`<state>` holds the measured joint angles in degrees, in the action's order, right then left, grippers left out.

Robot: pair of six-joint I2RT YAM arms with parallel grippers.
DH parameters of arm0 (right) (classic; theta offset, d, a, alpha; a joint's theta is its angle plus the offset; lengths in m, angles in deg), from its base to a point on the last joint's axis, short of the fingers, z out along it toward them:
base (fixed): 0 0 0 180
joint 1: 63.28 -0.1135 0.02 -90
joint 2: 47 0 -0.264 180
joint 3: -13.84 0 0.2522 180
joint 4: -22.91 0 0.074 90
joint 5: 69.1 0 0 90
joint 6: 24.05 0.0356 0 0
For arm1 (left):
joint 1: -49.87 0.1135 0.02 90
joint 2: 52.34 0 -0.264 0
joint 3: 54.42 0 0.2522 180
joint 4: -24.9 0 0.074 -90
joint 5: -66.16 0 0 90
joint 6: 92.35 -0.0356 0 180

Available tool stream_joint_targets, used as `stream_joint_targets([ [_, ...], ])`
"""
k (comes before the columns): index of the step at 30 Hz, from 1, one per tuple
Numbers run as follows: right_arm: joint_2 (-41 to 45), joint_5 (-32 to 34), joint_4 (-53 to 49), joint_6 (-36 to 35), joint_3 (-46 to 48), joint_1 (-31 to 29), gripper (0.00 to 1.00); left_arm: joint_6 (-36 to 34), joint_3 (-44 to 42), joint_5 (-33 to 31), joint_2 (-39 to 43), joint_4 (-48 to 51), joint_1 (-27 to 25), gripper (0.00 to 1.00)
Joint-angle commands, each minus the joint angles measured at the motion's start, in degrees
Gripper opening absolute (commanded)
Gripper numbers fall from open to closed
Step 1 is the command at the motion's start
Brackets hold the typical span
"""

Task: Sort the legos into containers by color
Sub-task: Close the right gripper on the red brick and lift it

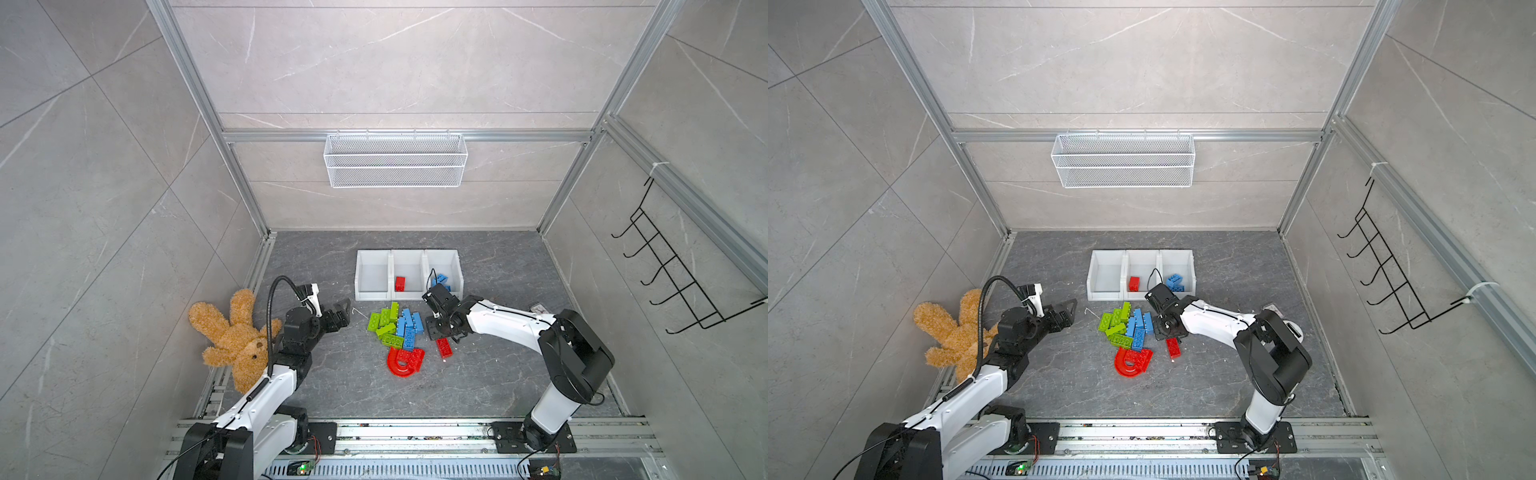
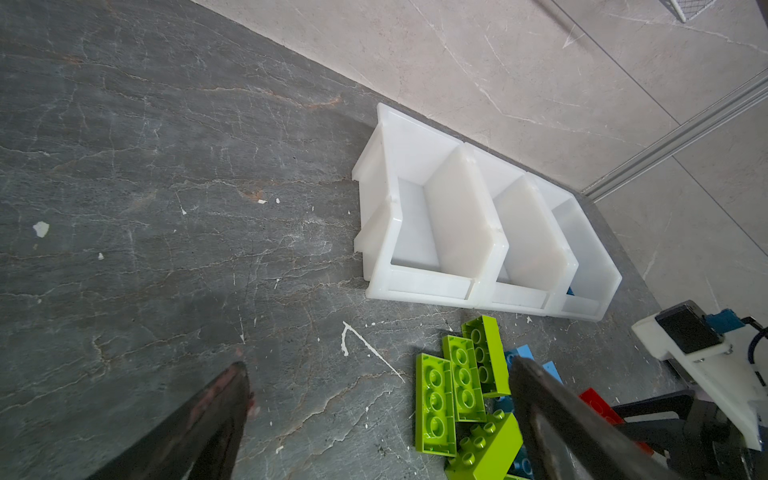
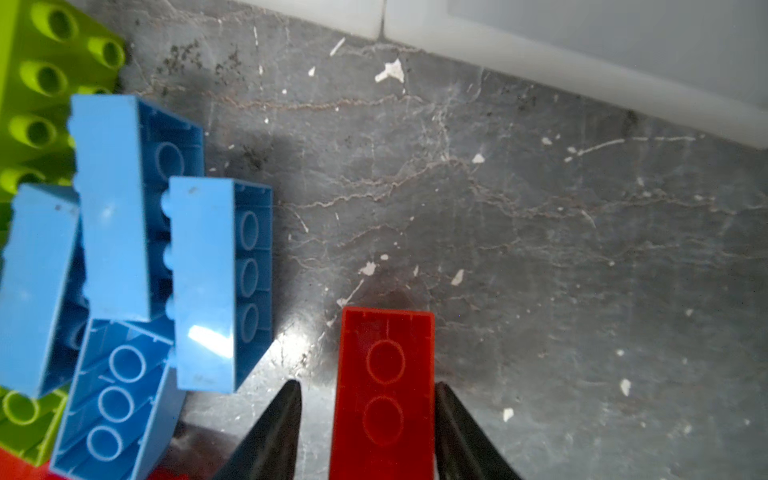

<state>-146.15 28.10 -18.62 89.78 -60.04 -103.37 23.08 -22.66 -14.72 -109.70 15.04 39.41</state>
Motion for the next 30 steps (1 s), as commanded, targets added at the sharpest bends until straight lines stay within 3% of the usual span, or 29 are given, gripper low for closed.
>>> stream_joint_targets([
  [1, -0.83, 2.40, -3.14, -0.94, -1.41, 0.19, 0.49, -1.72, 0.88, -0.37, 0.20, -1.87, 0.01, 0.99],
  [7, 0.69, 4.22, -3.29, -1.23, -1.32, 0.19, 0.40, -1.84, 0.89, -0.51, 0.39, -1.65, 0.00, 1.00],
  [20, 2.75, 3.85, -3.88, -1.76, -2.64, 0.22, 0.39, -1.78, 0.96, -0.64, 0.42, -1.56, 0.00, 0.99],
  [25, 3.96, 3.62, -3.25, -1.85, -2.81, 0.19, 0.26, -1.96, 0.89, -0.89, 1.03, -1.26, 0.00, 0.99],
  [30, 5.17, 3.71, -3.72, -2.35, -3.75, 0.19, 0.25, -1.94, 0.83, -0.73, 0.97, -1.21, 0.00, 0.99],
])
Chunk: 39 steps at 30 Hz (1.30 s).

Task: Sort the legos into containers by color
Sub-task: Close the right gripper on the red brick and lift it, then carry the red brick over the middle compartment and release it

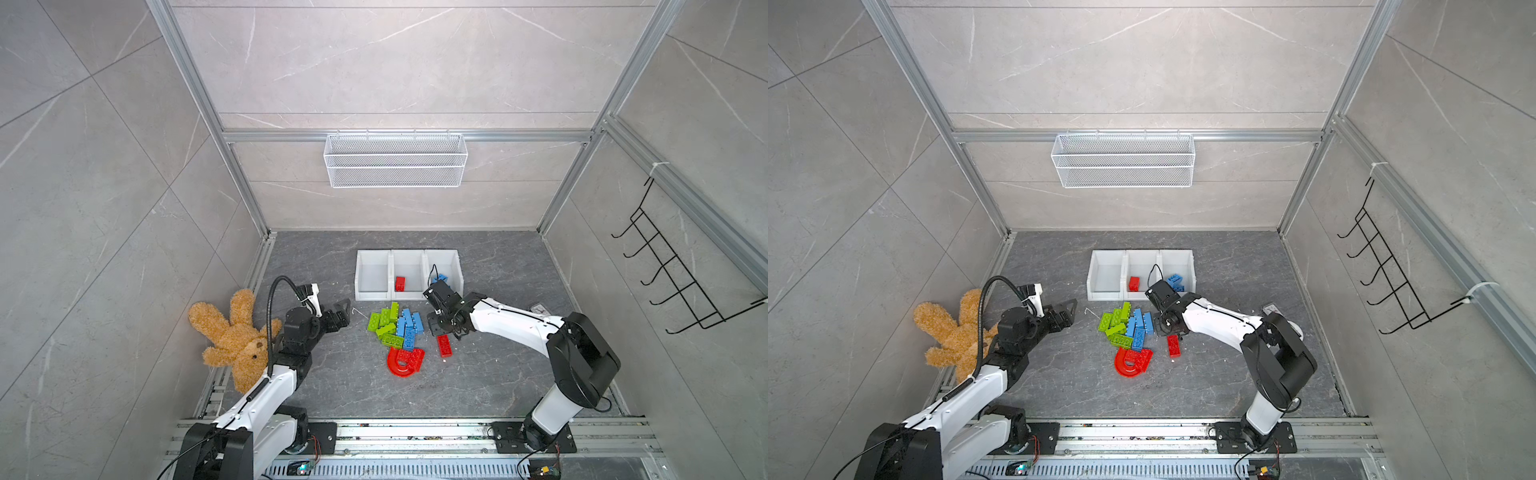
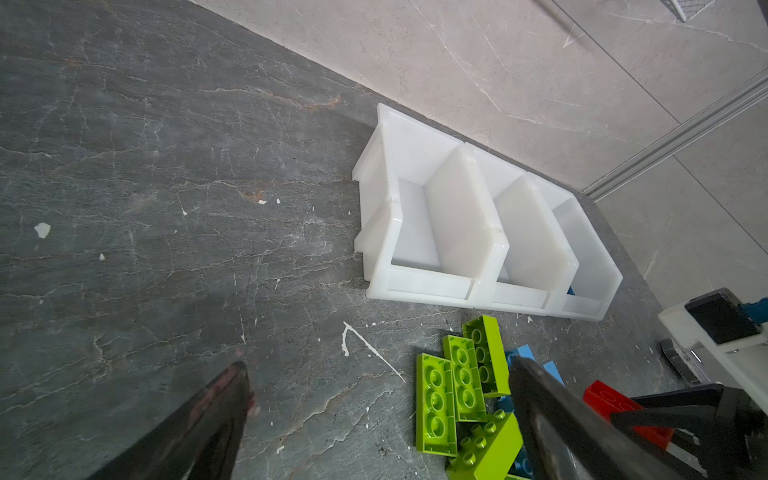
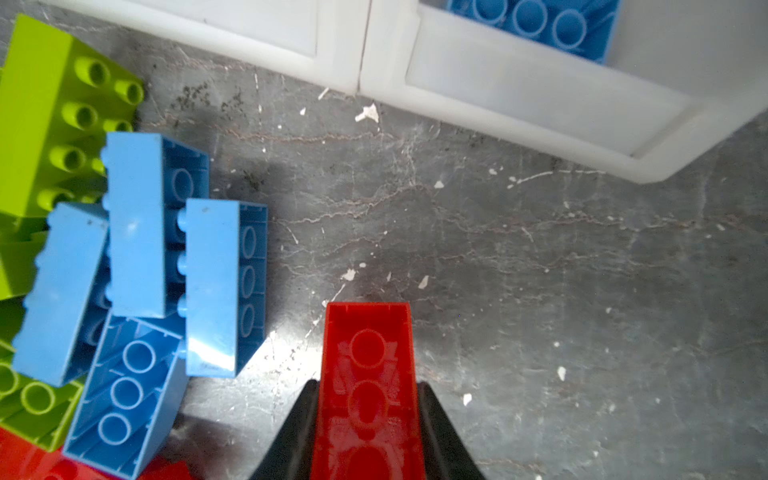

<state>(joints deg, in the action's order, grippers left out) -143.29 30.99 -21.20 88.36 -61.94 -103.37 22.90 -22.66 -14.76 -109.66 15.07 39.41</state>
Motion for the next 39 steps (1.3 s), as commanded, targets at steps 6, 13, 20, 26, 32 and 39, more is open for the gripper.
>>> stream_joint_targets([
  [6, 4.62, -2.05, 2.46, -1.57, -2.89, 0.23, 0.24, -1.49, 0.82, -0.32, 0.66, -1.59, 0.01, 0.99],
  [13, 1.10, -6.73, 5.89, -3.10, -10.84, 1.11, 0.25, -1.45, 0.79, -0.08, 0.17, -2.07, 0.00, 0.99],
  [20, -8.57, -7.67, 7.47, -5.06, -21.90, 3.69, 0.24, -1.34, 0.72, 0.55, -0.41, -2.97, 0.01, 0.99],
  [26, -17.77, -6.77, 8.20, -5.20, -29.90, 5.50, 0.24, -1.36, 0.58, 0.90, -0.48, -3.34, 0.05, 1.00],
  [32, -24.42, -4.70, 5.80, -5.65, -36.42, 5.69, 0.24, -1.79, 0.28, 3.11, -0.57, -4.88, -0.05, 0.99],
  [39, -27.64, -2.53, 4.74, -5.45, -38.15, 5.82, 0.25, -1.47, 0.21, 3.15, -0.78, -5.25, 0.00, 0.99],
])
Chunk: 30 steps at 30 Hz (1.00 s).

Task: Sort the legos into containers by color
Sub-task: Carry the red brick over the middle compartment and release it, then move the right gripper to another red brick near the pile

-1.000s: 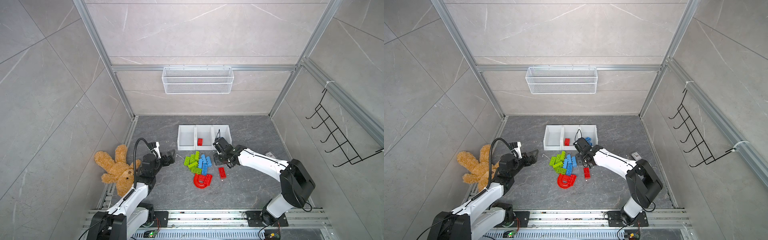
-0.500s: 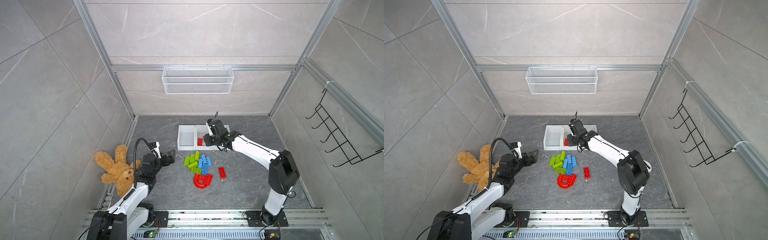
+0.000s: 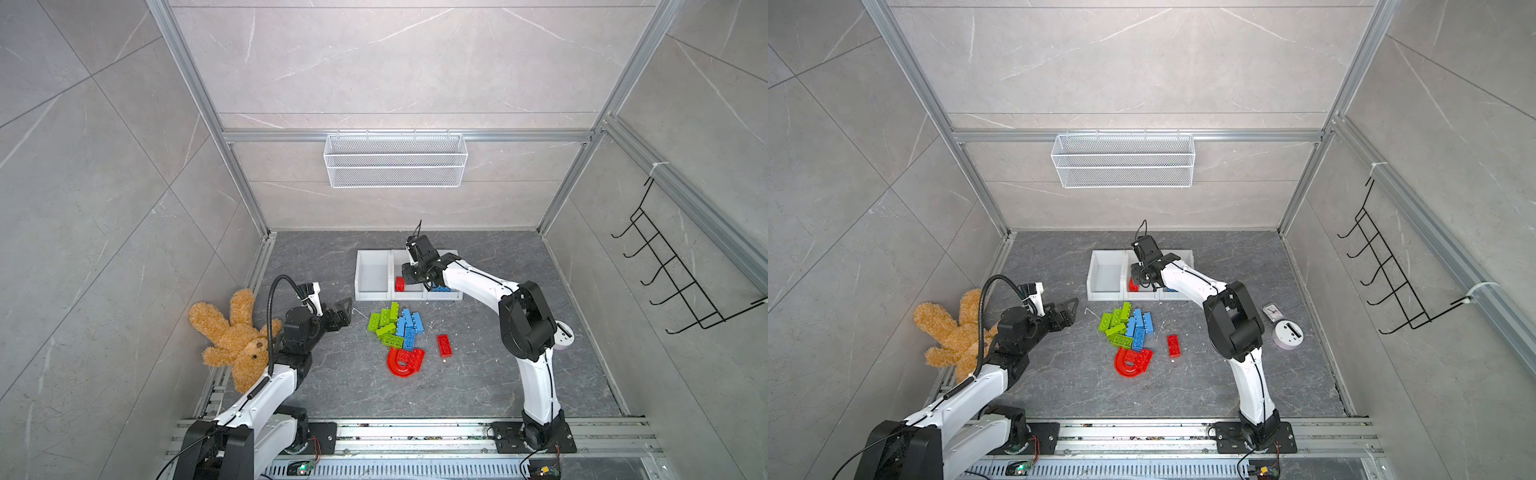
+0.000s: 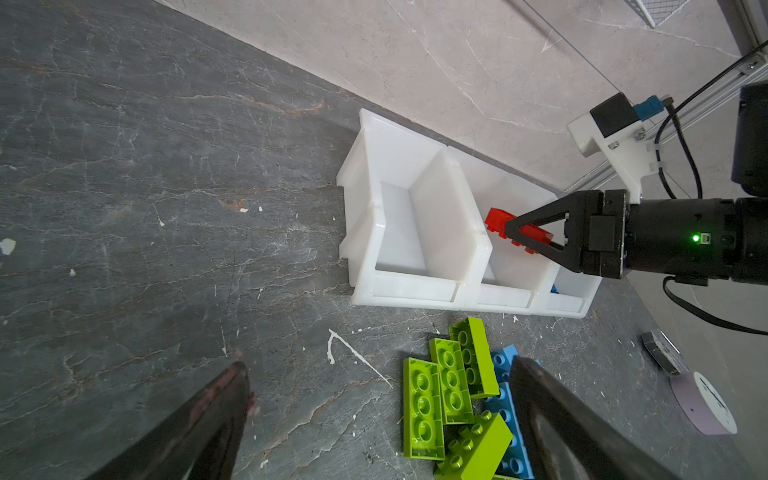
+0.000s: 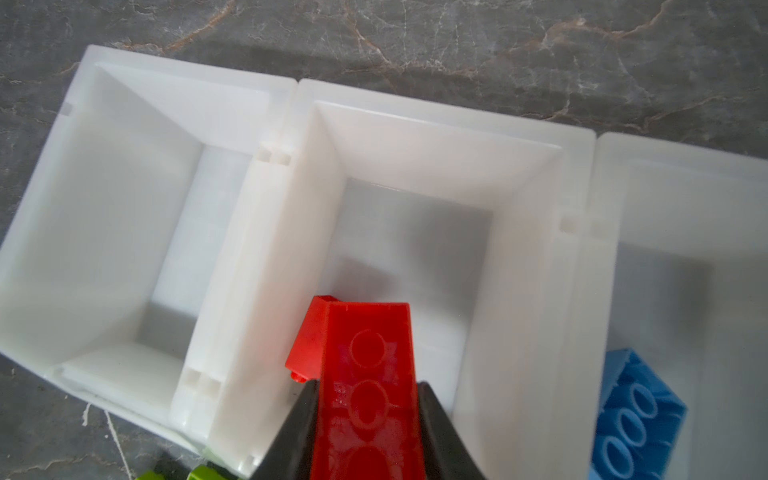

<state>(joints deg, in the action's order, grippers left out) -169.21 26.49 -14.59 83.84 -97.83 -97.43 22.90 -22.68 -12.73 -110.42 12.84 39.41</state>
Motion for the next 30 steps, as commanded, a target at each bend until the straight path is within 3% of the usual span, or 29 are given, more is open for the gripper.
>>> stream_joint_targets([
  [1, -2.20, 2.02, -2.15, -0.87, -2.66, -0.11, 0.25, -1.52, 0.29, 1.15, -0.02, -3.00, -0.01, 0.99],
  [11, -4.65, 1.21, -3.37, -0.93, -4.22, -0.23, 0.29, -1.74, 0.21, 0.66, 0.62, -2.39, -0.02, 0.99],
  [20, -0.66, -0.41, -3.51, -1.34, -2.85, -0.30, 0.53, -1.85, 0.31, 1.33, 0.46, -2.48, -0.01, 0.99],
  [26, 8.35, -2.60, -2.57, -1.66, 3.09, -1.28, 0.54, -1.79, 0.34, 1.49, 0.97, -2.22, -0.08, 0.99],
  [30, 22.11, -5.95, 3.72, -0.19, 18.83, -1.71, 0.52, -1.48, 0.84, 2.41, 0.60, -2.03, -0.77, 0.99],
])
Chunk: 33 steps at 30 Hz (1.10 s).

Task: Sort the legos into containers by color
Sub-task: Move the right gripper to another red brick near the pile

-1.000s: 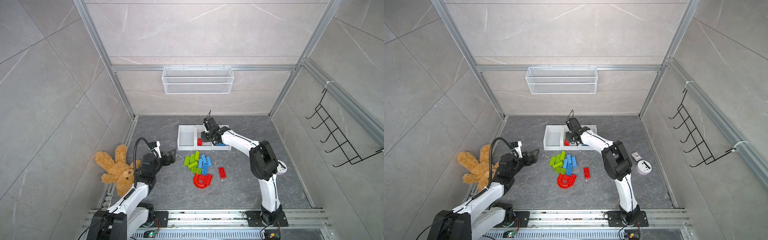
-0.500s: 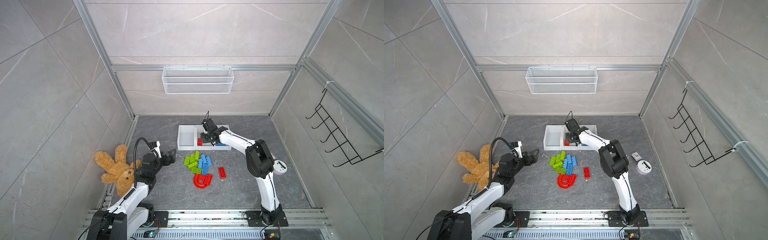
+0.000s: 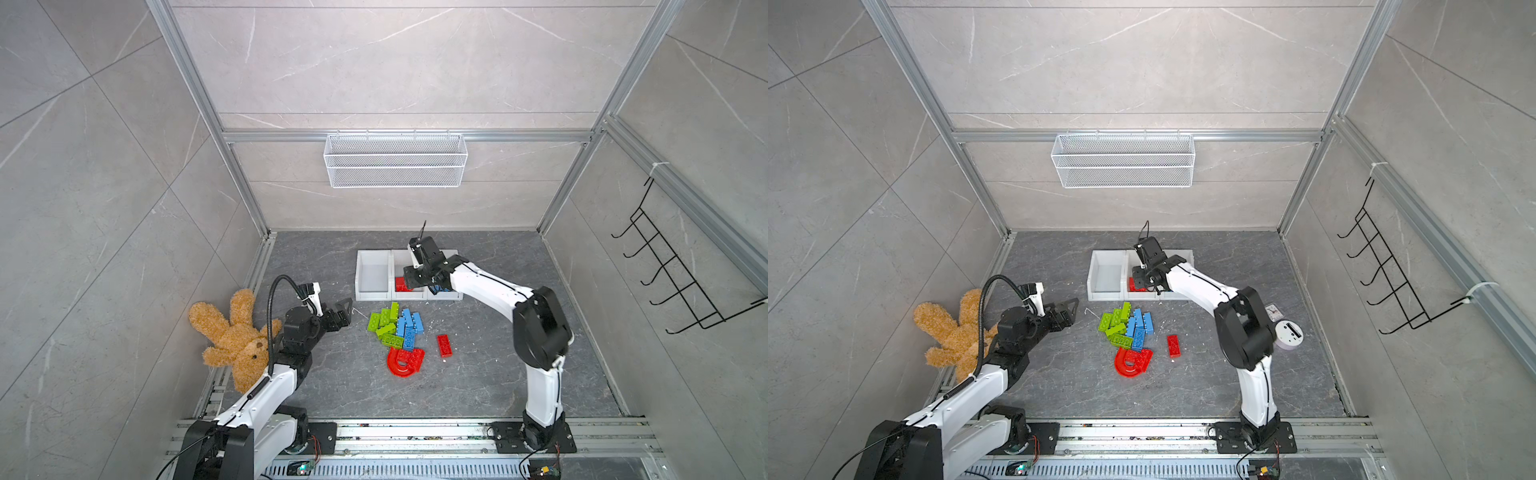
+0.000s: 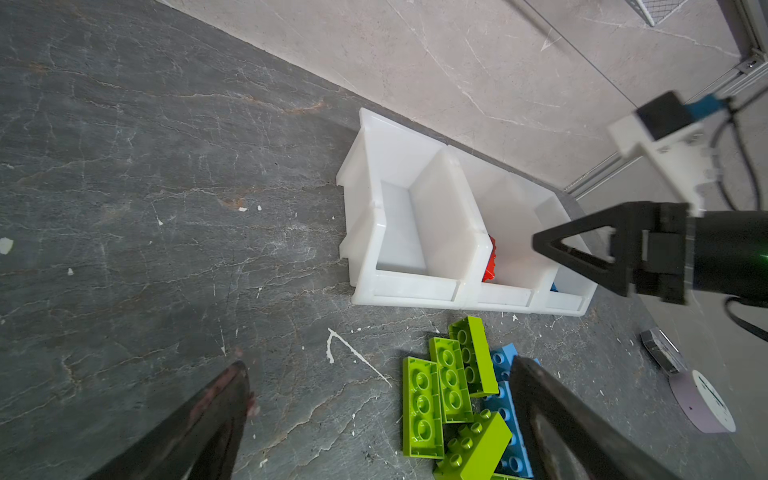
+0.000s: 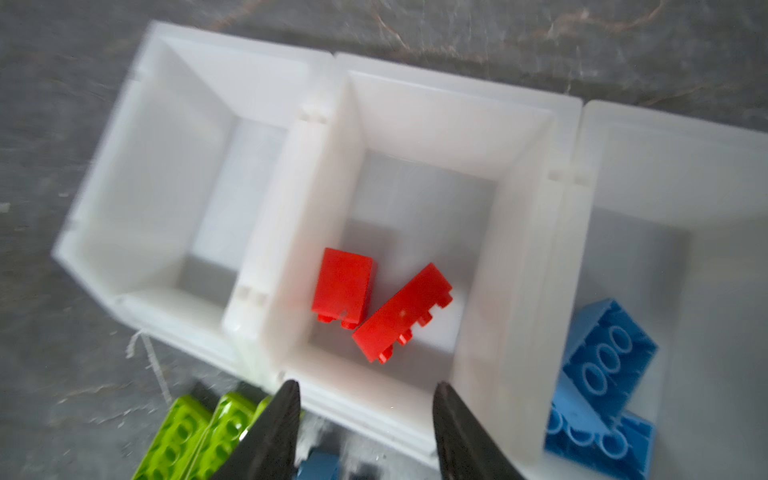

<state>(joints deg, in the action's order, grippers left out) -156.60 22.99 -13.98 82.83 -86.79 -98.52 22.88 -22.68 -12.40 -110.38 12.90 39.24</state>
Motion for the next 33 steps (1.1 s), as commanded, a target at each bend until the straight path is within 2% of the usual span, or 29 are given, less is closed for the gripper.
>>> stream_joint_targets([
  [1, 13.11, -2.23, 4.33, 1.26, 11.58, -0.62, 0.51, -1.66, 1.01, 2.24, 0.34, -2.10, -1.18, 0.99],
  [5, 25.01, -1.87, 2.04, 2.71, 23.53, -0.70, 0.50, -3.54, 1.93, 2.22, -1.46, -2.71, -5.11, 0.99],
  [12, 32.36, 0.36, -3.39, 6.24, 34.48, -1.56, 0.49, -4.68, 3.43, 5.36, -6.44, -5.35, -7.90, 0.99],
  [19, 28.21, 2.75, -5.08, 9.26, 37.32, -6.16, 0.50, -5.15, 3.46, 4.25, -7.63, -5.29, -8.18, 0.99],
  [27, 24.27, 7.67, -6.67, 11.58, 38.44, -7.91, 0.48, -5.13, 3.21, 1.92, -6.76, -4.56, -8.19, 0.99],
  [33, 20.21, 6.25, -4.77, 12.02, 38.58, -8.26, 0.48, -5.24, 3.20, 2.47, -6.39, -4.48, -8.18, 0.99],
])
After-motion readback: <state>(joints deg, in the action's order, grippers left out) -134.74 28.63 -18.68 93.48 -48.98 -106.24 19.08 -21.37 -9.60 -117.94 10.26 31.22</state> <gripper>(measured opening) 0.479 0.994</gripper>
